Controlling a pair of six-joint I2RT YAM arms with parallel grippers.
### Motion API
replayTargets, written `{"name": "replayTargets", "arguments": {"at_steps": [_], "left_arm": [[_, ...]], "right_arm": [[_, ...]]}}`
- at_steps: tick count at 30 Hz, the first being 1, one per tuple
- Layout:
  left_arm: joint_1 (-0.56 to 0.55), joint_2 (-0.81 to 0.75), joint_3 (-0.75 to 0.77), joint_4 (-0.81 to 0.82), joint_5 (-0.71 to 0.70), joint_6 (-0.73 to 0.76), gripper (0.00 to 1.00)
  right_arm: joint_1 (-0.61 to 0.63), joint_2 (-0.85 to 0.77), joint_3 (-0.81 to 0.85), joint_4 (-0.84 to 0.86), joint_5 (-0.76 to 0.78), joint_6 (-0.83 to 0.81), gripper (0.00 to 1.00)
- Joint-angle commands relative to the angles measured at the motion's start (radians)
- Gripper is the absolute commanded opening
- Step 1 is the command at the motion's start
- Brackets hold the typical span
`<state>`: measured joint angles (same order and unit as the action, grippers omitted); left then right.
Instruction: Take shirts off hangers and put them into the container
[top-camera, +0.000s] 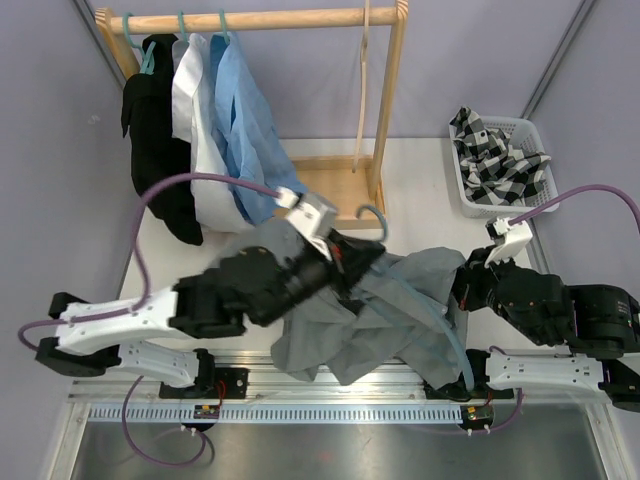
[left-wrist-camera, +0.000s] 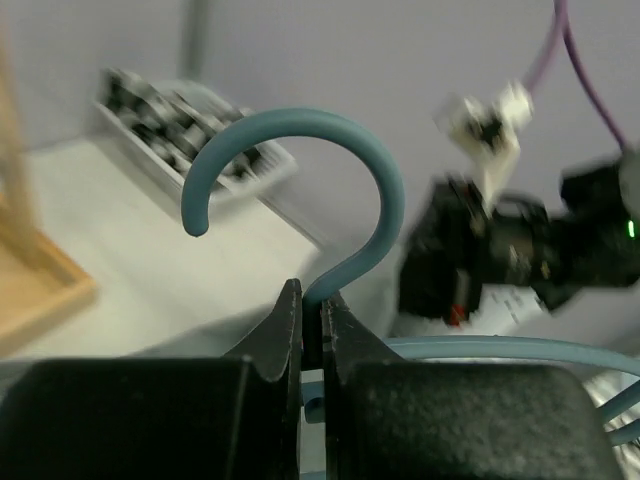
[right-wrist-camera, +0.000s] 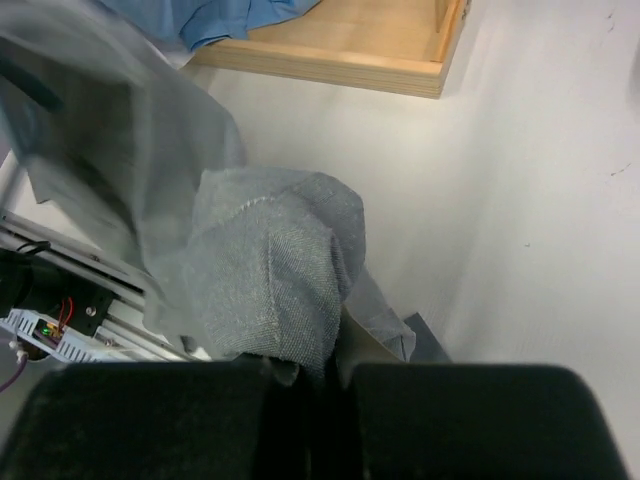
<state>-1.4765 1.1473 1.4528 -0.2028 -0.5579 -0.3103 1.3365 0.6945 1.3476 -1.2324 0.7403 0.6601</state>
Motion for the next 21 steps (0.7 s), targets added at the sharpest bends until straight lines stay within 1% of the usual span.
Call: {"name": "replayTargets", "arguments": {"at_steps": [1,2,3,8,12,15,16,17,18,19,20,21], "left_arm": [[-0.038,0.005,-0.034,0.19,0.138,-0.151,0.0],[-0.038,-0.013,-0.055,0.209,0.163,-0.168,0.0],[-0.038,-0.026,-0.116,0.277,0.171,-0.197,0.0],[-0.038,-0.142,-0.267,0.4,0.156,-0.228,0.0],[-0.044,-0.243,-0.328,0.425,0.17,-0.217,0.0],[-0.054,-0.277,-0.358,0.413,0.17,-0.204,0.0],[-0.057,-0.288,-0.359,0.398,0.162,-0.202,0.0],[-0.059,-0.293,-0.359,0.363,0.159,-0.193,0.0],[-0.059,-0.296,-0.355,0.335,0.153,-0.188,0.0],[-0.061,-0.302,-0.344,0.301,0.118,-0.184,0.0],[-0.061,-0.304,-0.342,0.234,0.098,-0.178,0.0],[-0.061,-0.308,-0.342,0.206,0.075,-0.173,0.0]], "right_arm": [[0.001,0.013,0.025,0.016,0.093,0.001,0.0],[0.001,0.014,0.027,0.017,0.094,0.001,0.0],[0.001,0.014,0.027,0.019,0.096,0.003,0.0],[0.001,0.04,-0.007,0.062,0.105,-0.016,0.0],[0.001,0.095,-0.042,0.132,0.108,-0.059,0.0],[0.0,0.175,-0.073,0.224,0.091,-0.097,0.01],[0.001,0.221,-0.079,0.27,0.085,-0.108,0.39],[0.0,0.241,-0.087,0.292,0.082,-0.109,0.61],[0.0,0.261,-0.087,0.307,0.087,-0.105,0.81],[0.0,0.29,-0.088,0.338,0.088,-0.108,0.99],[0.0,0.299,-0.079,0.349,0.09,-0.109,1.0],[0.0,0.309,-0.067,0.355,0.093,-0.111,0.99]]}}
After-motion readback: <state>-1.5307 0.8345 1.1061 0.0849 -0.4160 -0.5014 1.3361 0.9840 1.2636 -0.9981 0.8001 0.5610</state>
